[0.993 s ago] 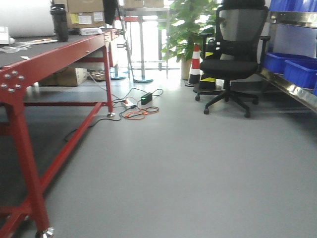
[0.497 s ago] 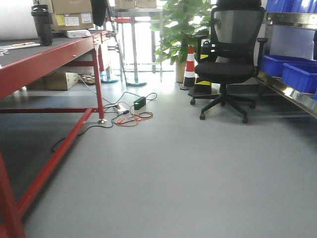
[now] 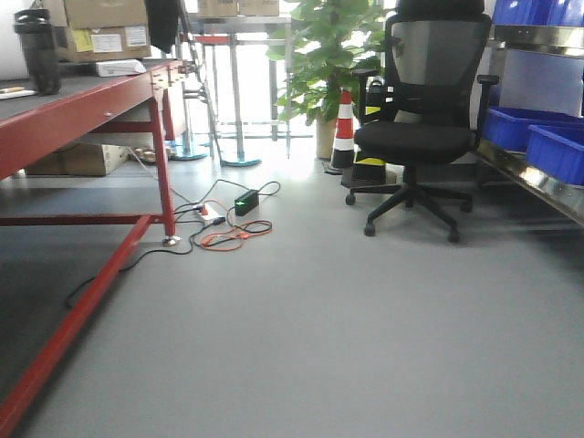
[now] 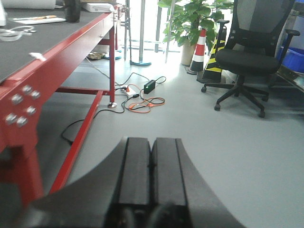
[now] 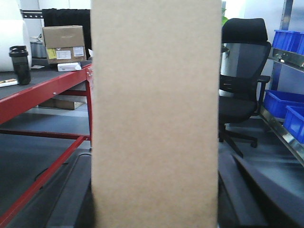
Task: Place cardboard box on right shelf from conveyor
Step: 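Carry the box in the right gripper past the red conveyor frame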
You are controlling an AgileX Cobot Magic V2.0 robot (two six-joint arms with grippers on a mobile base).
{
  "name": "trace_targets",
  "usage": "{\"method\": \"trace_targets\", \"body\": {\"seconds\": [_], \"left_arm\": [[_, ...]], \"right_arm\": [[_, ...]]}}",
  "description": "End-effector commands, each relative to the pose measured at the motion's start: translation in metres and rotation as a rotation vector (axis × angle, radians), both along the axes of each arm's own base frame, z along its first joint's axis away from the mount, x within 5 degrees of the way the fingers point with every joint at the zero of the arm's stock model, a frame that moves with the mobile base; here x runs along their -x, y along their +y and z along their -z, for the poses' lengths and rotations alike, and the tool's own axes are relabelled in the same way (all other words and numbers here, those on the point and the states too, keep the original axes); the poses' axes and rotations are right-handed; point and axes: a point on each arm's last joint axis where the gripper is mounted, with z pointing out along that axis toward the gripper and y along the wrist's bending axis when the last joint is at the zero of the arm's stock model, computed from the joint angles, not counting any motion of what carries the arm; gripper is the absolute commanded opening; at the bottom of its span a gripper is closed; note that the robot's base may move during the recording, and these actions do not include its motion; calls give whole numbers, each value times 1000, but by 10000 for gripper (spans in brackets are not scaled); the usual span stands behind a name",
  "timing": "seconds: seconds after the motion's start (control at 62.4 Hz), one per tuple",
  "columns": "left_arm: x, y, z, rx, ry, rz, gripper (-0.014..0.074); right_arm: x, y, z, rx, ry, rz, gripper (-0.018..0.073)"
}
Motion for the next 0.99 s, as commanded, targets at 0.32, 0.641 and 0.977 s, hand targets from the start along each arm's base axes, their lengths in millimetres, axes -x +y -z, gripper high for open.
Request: {"method": "trace_targets", "body": {"seconds": [0.32, 0.641, 0.977], "left_arm": [[0, 0, -5, 10, -83, -1, -116], [0, 0, -5, 10, -83, -1, -116], [0, 0, -5, 10, -83, -1, -116]], "right_arm": [[3, -2, -18, -9, -121, 19, 52], [3, -2, -18, -9, -121, 19, 52], [3, -2, -18, -9, -121, 19, 52]]}}
